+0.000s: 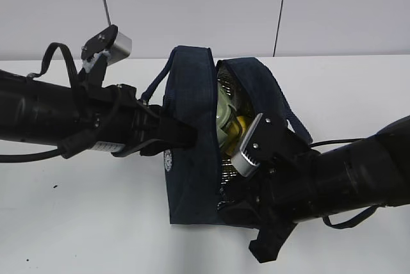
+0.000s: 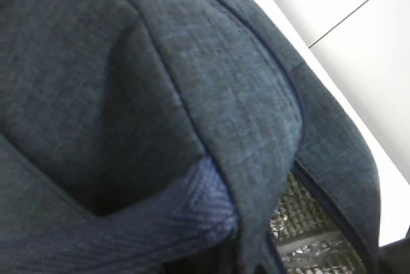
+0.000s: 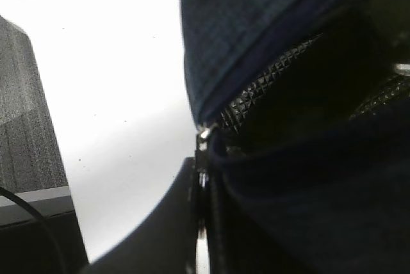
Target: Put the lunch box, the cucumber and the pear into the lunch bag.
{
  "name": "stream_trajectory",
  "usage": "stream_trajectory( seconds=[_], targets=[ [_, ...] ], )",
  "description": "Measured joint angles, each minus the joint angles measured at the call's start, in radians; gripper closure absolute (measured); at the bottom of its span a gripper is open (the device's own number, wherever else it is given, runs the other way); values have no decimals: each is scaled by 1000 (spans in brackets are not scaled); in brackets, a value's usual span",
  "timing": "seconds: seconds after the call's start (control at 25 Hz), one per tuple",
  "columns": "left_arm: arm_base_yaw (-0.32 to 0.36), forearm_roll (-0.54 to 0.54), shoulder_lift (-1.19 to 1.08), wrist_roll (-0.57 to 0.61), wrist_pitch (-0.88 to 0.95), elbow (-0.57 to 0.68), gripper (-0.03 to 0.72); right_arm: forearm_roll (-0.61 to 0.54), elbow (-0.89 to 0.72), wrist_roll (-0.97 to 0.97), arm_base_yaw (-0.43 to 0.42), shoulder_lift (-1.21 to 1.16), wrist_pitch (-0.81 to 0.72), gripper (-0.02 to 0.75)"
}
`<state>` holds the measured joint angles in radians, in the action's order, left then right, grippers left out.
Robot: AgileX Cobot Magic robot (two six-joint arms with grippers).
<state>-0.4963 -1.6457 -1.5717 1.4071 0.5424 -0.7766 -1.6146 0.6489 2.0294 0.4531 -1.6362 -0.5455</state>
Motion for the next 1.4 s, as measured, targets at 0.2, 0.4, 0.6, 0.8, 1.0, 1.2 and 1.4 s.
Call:
stream_trajectory(
  seconds=[0.2, 0.4, 0.6, 0.8, 1.0, 1.2, 1.4],
  targets=[
    [1, 43, 0, 0, 10, 0, 311, 59, 0, -74, 0, 65, 0, 732],
    [2, 82, 0, 0, 83, 0, 270, 93, 0, -124, 0, 142, 3, 732],
    [2, 111, 0, 0, 134, 0, 263, 96, 0, -145, 0, 195, 9, 732],
    [2, 115, 0, 0, 184, 0, 264, 97, 0, -165, 0, 206, 5, 732],
    [-3, 116, -4, 0, 189, 0, 340, 99, -2, -181, 0, 206, -2, 732],
    [-17, 117, -34, 0, 187, 0, 543, 103, -3, -181, 0, 207, -6, 732],
    [-23, 117, -42, 1, 188, -2, 685, 107, -4, -185, 0, 219, -6, 732]
  ],
)
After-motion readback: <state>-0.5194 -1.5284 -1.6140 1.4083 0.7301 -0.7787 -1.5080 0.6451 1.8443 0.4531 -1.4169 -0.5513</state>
